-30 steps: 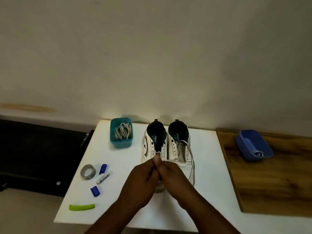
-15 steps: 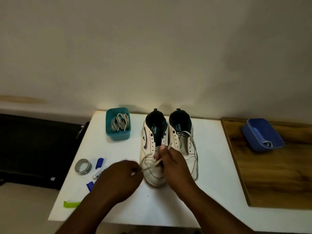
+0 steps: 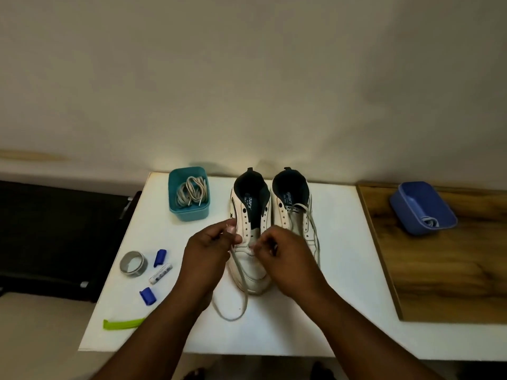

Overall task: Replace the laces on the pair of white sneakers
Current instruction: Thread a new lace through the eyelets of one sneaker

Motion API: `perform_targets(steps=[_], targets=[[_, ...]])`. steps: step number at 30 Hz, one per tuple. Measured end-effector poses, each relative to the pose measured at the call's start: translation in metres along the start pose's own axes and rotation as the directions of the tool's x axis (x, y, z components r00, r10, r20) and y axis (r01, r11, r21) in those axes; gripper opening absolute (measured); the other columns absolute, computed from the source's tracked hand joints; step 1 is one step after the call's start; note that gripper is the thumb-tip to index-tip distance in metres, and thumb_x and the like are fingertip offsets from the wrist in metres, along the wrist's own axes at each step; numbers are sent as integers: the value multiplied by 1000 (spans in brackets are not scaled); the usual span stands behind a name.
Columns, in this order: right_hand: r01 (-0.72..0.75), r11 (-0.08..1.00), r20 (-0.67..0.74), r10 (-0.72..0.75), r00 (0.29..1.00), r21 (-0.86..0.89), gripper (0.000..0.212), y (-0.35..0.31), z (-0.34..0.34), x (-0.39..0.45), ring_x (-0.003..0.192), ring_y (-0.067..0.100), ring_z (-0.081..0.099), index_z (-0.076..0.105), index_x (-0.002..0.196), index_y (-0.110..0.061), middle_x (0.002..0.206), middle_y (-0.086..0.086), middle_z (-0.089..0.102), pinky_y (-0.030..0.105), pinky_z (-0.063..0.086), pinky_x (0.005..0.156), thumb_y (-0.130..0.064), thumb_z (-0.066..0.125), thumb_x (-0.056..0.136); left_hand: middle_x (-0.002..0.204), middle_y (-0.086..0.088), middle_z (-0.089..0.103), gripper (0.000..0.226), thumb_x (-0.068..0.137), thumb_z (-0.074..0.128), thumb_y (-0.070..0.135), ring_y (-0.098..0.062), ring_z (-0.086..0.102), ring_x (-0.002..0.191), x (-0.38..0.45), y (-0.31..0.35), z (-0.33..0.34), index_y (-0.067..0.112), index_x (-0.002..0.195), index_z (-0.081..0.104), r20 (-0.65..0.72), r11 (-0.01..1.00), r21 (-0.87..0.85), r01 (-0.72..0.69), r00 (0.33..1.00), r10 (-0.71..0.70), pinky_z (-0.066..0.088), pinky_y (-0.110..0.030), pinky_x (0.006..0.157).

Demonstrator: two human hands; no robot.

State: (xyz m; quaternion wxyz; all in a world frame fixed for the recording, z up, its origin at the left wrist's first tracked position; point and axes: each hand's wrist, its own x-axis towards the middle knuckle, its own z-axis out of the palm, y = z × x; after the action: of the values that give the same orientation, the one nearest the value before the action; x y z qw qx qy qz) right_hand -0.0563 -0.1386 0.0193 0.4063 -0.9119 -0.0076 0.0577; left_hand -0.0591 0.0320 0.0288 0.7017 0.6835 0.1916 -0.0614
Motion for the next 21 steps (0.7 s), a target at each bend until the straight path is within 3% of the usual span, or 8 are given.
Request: perform_targets(steps=[3,5,8,10,12,16,21], targets=[[-53,980,-200,14,980,-190,19,7,5,8,85,12,60,63,99,-28,97,-10,61,32,51,72,-45,68,92,78,7,78,11,92,74,27,2,69,70,3,2,9,22,102,71,-70,988,143,-63,995,74,48,-27,76],[-74,949,-206,10,979,-307,24,4,11,8,84,15,60,62,100,-28,96,-9,59,32,47,68,-52,64,93,77,7,78,4,91,76,22,-1,72,74,8,4,17,19,90,75,-39,972,199,-125,990,135,49,-22,73],[-86,923,-196,12,980,-374,29,3,13,11,79,14,57,60,93,-30,89,-9,58,30,39,61,-58,52,97,84,7,78,11,96,69,14,-2,72,81,19,1,26,20,95,78,80,950,261,-173,984,157,52,-14,76],[-79,934,-198,9,980,-350,31,5,13,13,73,12,54,57,83,-28,80,-9,57,27,32,55,-55,51,97,91,5,79,17,98,64,10,-2,73,87,23,-1,29,18,106,77,160,944,277,-181,977,140,55,-19,85],[-74,962,-216,16,976,-263,34,8,13,14,69,13,57,59,78,-23,74,-6,60,30,40,54,-51,56,96,92,6,78,15,97,67,14,-1,73,86,27,-3,29,21,109,73,175,930,310,-196,974,147,55,-21,85],[-63,989,-266,26,964,-131,21,12,15,13,68,11,62,71,79,-21,72,-5,66,38,53,62,-37,66,93,75,18,71,5,91,73,30,7,65,77,33,-4,22,33,88,71,137,775,541,-327,943,303,39,-7,65],[-102,993,-269,115,956,62,14,12,18,14,66,8,63,72,75,-21,67,-7,67,35,54,64,-24,70,89,90,21,74,13,95,69,23,11,64,83,30,-20,26,30,100,80,240,744,536,-398,918,317,38,1,76]])
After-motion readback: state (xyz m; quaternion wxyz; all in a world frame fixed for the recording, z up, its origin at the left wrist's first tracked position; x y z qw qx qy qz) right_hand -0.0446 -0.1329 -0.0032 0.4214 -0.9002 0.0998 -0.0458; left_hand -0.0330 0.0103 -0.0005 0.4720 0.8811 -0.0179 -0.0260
